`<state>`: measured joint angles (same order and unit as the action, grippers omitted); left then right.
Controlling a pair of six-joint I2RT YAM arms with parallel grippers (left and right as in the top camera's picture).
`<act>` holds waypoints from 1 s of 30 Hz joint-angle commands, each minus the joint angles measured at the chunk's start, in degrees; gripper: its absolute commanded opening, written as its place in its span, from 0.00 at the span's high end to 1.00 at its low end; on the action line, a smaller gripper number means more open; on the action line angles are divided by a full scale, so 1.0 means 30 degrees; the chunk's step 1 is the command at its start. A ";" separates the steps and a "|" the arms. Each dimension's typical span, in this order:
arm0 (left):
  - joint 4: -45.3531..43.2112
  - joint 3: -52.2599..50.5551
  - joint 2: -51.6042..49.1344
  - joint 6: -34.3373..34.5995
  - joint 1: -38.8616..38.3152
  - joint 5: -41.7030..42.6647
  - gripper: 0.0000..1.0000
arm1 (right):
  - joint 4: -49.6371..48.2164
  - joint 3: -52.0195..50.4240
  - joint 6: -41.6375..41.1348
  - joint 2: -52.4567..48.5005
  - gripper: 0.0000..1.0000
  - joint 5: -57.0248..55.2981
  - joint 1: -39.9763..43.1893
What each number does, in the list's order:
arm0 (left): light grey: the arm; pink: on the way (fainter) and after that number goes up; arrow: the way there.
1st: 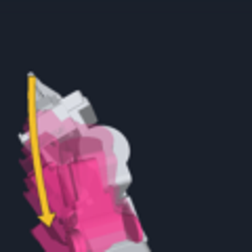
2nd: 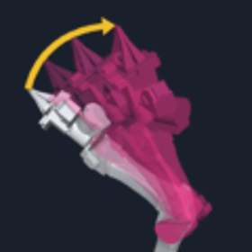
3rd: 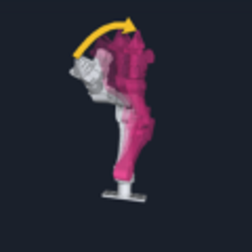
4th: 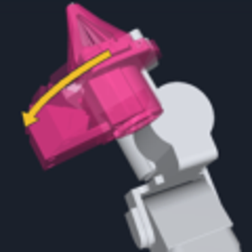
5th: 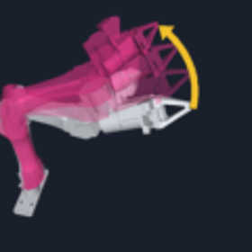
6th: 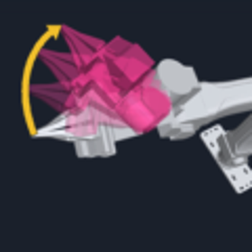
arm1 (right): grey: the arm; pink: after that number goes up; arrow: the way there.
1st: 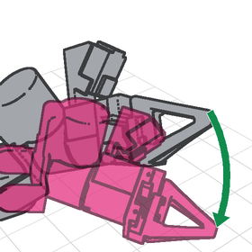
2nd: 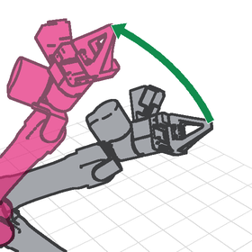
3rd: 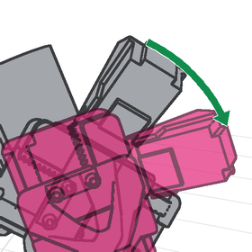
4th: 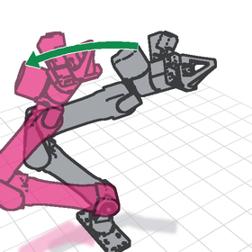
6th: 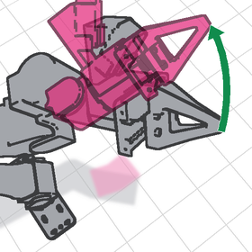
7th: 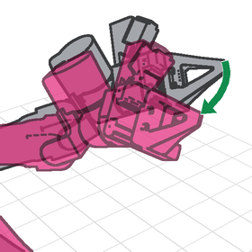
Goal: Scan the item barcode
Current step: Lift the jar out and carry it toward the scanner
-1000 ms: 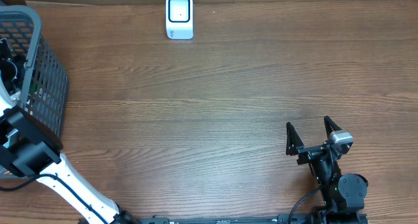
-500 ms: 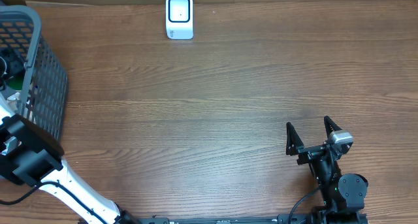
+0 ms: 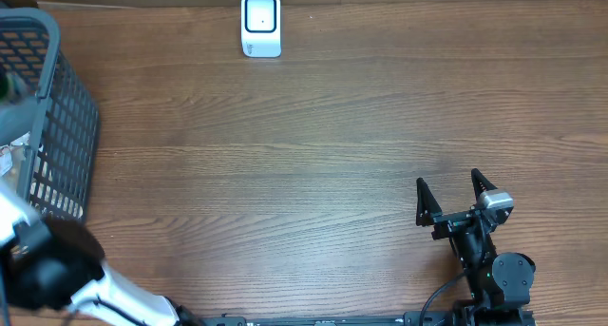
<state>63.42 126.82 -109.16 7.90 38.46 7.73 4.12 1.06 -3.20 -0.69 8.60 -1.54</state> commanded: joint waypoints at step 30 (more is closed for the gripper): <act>0.6987 0.0495 0.1647 0.0495 -1.6320 0.1690 0.46 | -0.0058 -0.0204 0.0022 0.0175 0.00 0.0007 0.0044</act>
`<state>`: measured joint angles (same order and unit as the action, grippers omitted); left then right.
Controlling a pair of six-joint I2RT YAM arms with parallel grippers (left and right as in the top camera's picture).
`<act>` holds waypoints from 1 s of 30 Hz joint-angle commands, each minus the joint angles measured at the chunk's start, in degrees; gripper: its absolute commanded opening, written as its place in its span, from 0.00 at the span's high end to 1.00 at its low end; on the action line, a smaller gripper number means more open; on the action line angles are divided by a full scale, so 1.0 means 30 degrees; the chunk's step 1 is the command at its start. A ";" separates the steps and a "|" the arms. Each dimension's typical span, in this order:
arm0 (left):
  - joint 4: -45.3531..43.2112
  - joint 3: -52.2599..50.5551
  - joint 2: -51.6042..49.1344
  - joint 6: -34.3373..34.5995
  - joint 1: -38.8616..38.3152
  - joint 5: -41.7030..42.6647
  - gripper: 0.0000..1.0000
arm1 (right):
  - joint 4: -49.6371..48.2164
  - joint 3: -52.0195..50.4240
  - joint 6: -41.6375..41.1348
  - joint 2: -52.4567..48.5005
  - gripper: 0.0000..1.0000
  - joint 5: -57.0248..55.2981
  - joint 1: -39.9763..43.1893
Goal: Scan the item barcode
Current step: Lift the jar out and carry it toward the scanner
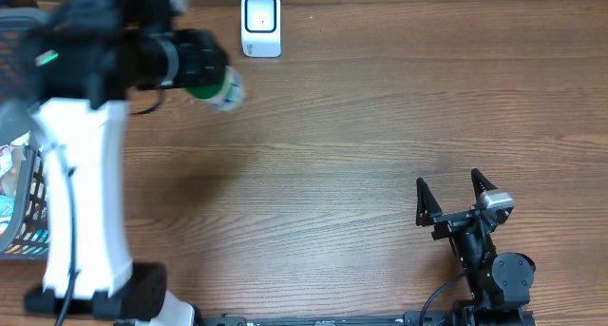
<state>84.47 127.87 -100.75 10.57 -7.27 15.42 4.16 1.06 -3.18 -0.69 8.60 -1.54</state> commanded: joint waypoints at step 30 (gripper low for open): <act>-0.3424 0.0138 -1.1387 0.0255 -0.8568 -0.3694 0.48 | -0.0073 -0.0204 0.0015 0.0175 0.00 0.0007 0.0044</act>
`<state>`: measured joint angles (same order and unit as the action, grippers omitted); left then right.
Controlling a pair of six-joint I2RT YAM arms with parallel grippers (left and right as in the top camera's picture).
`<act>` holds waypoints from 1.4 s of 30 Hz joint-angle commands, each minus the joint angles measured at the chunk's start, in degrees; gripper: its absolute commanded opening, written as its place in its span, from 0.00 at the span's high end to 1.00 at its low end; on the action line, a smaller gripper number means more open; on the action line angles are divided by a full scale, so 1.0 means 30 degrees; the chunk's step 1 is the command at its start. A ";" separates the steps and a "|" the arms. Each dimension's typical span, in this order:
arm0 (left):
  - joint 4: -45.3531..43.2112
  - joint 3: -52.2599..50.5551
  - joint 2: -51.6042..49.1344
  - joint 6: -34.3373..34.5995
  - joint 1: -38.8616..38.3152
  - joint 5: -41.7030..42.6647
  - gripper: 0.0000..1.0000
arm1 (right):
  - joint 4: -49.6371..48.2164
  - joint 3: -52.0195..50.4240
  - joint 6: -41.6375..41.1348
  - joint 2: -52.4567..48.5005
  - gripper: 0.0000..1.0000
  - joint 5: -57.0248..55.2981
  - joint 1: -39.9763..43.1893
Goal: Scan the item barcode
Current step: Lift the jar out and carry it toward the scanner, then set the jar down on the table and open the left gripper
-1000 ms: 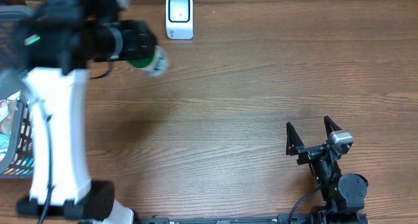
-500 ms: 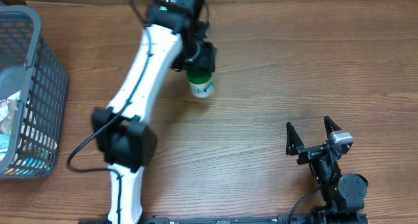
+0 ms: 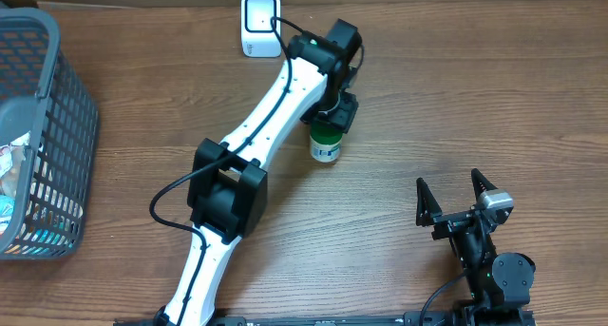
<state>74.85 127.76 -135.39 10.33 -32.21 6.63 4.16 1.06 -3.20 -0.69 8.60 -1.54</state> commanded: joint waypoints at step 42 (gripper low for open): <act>0.3840 0.7562 0.4357 0.2135 0.1836 -0.2025 0.03 | -0.0073 -0.0204 0.0022 0.0175 0.00 0.0007 0.0044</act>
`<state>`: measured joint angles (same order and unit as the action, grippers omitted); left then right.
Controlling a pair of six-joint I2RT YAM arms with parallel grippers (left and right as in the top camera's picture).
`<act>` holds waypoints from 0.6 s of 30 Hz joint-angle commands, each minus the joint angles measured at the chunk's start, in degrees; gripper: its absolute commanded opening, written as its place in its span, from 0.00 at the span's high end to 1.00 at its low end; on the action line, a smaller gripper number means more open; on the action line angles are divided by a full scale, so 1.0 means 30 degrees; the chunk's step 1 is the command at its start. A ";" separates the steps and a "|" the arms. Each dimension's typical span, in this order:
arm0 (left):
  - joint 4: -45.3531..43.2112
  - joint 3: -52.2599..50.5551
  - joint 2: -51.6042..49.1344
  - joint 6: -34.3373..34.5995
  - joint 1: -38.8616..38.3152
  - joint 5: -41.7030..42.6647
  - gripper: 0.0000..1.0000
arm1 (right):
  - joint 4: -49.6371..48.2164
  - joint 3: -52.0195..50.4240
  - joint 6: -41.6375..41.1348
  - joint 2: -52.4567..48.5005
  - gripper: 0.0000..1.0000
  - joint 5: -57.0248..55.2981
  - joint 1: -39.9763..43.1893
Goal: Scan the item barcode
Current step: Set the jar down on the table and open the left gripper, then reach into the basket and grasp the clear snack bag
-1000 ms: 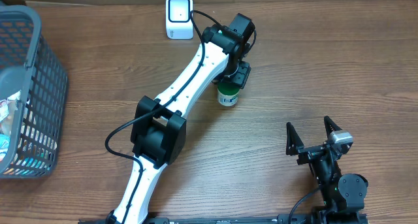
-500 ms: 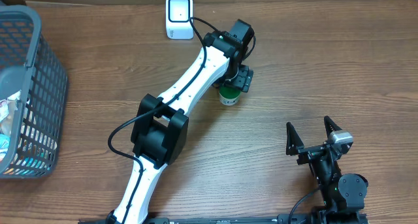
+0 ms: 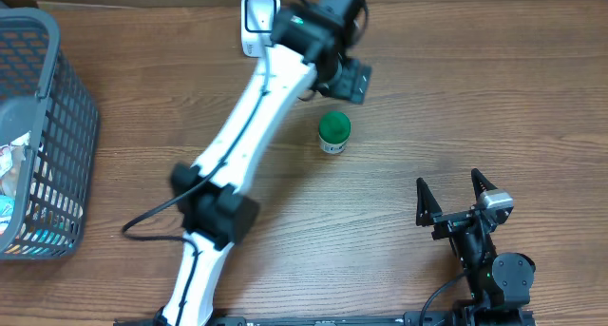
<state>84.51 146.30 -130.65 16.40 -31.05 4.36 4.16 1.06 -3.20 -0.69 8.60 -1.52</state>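
A small bottle with a green cap [image 3: 333,131] stands upright on the wooden table, right of centre, with nothing touching it. My left gripper [image 3: 352,80] hovers just behind it, toward the far edge, open and empty. The white barcode scanner [image 3: 260,24] stands at the back edge, left of that gripper and partly behind the left arm. My right gripper [image 3: 450,195] rests near the front right, its fingers spread open and pointing away from me, well apart from the bottle.
A grey mesh basket [image 3: 57,126] with several packaged items sits at the left edge. The long white left arm [image 3: 249,136] stretches diagonally from the front left to the back centre.
My left gripper let go of the green-capped bottle and now sits farther back, toward the far edge. The bottle stands free on the table. The right arm has not moved.
My left arm was first low at the front left beside the basket. Then it held the green-capped bottle high near the scanner. Then the gripper was on the bottle at mid-table, and now the bottle stands alone there.
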 commanded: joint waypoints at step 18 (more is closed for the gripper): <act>0.4095 0.1370 0.7861 -0.0029 1.9533 -0.1428 0.04 | -0.0073 -0.0204 0.0022 0.0175 0.00 0.0007 0.0036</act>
<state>96.49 149.86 -108.64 16.38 20.93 -1.43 4.16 1.06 -3.20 -0.69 8.58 -1.54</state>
